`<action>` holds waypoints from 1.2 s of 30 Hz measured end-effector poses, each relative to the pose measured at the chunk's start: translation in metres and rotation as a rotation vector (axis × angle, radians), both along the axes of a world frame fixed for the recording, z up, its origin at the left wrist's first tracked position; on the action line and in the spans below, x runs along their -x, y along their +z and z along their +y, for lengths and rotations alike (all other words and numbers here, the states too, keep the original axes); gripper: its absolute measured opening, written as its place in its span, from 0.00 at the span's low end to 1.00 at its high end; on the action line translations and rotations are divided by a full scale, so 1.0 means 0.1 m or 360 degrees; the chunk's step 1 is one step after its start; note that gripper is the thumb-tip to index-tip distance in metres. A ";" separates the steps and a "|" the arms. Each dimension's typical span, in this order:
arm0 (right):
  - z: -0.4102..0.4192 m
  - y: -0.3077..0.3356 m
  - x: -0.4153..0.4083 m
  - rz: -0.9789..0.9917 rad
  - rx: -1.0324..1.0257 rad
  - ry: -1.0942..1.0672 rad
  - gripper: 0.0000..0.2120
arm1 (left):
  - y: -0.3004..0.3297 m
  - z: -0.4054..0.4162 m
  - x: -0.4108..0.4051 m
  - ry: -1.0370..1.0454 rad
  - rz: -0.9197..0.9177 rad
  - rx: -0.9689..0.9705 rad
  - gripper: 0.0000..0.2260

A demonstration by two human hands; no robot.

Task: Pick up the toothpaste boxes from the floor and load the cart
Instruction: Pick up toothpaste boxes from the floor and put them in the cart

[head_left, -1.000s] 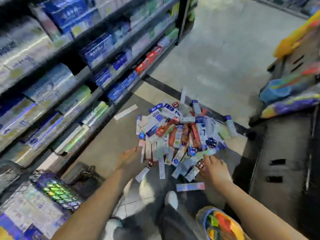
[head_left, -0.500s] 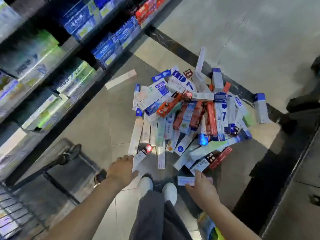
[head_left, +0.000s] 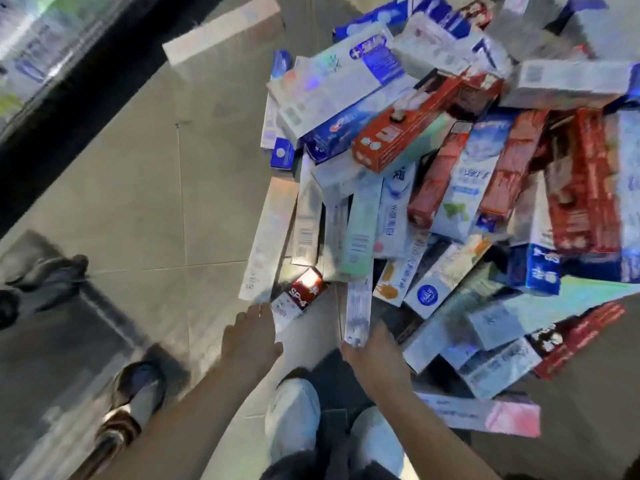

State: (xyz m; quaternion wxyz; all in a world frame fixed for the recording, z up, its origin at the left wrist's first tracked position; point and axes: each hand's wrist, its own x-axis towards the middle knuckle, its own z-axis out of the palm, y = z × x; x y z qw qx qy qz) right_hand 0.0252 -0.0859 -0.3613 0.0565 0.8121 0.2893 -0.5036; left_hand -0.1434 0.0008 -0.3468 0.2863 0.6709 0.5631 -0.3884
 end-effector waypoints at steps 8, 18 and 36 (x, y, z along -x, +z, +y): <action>-0.04 -0.38 0.17 -0.0218 -0.0085 -0.0066 0.21 | -0.47 -0.24 0.07 0.0265 -0.0021 -0.0284 0.23; -0.10 0.53 -0.06 -0.0103 0.0219 0.0204 0.19 | 0.43 -0.28 -0.03 0.0367 -0.0115 -0.0128 0.22; 0.12 4.54 -0.41 -0.0304 -0.0120 0.0308 0.23 | 4.31 -0.08 -0.15 0.0994 -0.0427 -0.0355 0.19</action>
